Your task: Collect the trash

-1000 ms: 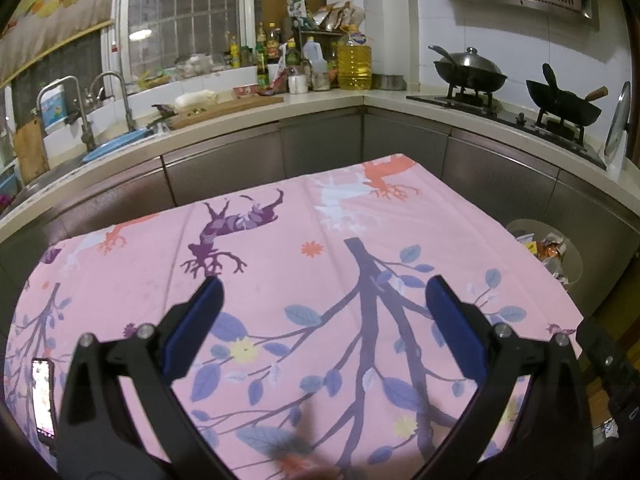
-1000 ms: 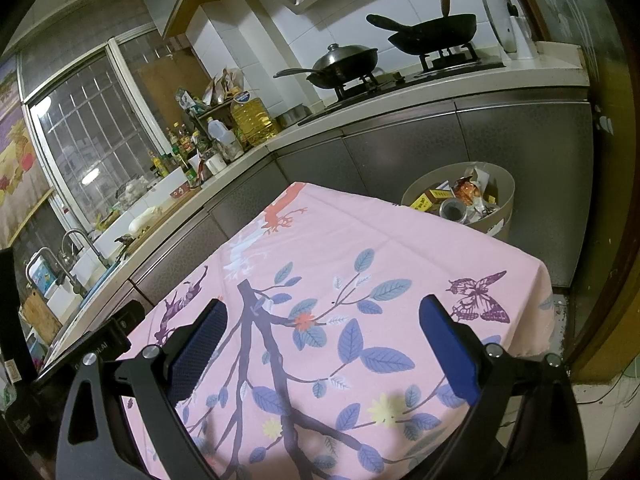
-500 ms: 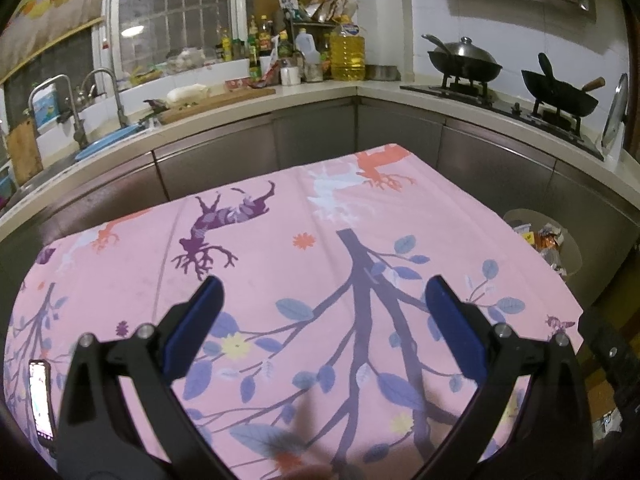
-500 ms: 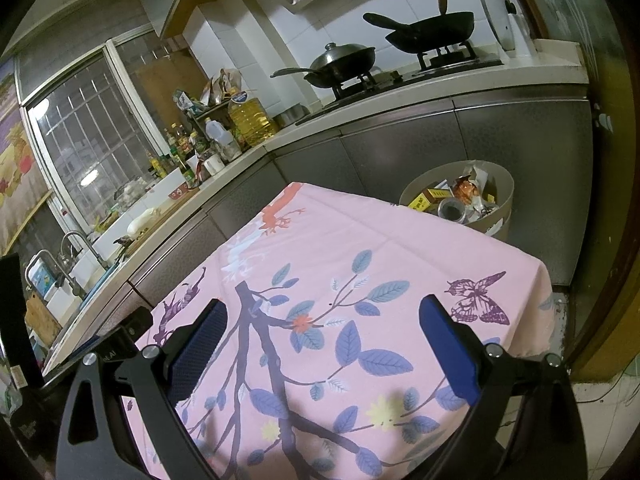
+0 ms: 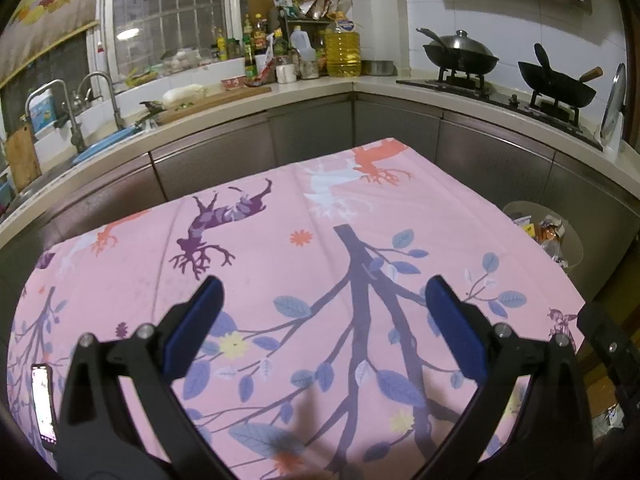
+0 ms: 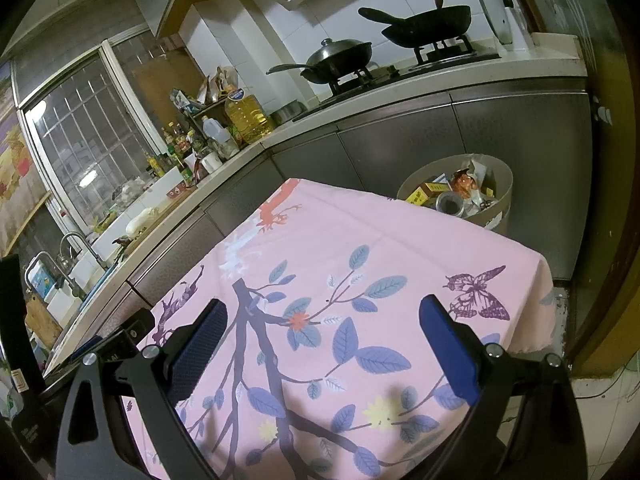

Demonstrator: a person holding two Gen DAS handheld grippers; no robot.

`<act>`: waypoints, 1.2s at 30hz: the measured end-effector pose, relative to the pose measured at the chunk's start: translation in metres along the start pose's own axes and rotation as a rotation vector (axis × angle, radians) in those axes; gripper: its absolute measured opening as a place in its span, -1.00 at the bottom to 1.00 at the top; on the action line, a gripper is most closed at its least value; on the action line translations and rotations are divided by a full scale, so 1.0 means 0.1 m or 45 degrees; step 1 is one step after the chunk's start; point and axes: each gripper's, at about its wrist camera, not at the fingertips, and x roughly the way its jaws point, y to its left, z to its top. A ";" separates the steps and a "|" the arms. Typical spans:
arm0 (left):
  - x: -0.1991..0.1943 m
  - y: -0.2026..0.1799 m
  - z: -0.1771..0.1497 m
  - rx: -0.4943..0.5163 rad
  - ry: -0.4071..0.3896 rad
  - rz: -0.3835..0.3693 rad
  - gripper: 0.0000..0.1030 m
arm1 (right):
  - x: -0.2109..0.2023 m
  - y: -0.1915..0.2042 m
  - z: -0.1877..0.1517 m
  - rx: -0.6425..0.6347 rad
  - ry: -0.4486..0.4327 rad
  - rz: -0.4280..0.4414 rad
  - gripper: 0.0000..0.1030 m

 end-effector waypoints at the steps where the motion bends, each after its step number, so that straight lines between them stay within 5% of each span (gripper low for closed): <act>1: 0.01 -0.01 0.00 0.001 0.001 0.000 0.88 | 0.00 0.00 0.00 0.000 0.000 0.000 0.81; 36: 0.02 -0.05 -0.04 0.020 0.011 -0.009 0.88 | 0.00 -0.01 0.01 0.000 0.003 0.001 0.81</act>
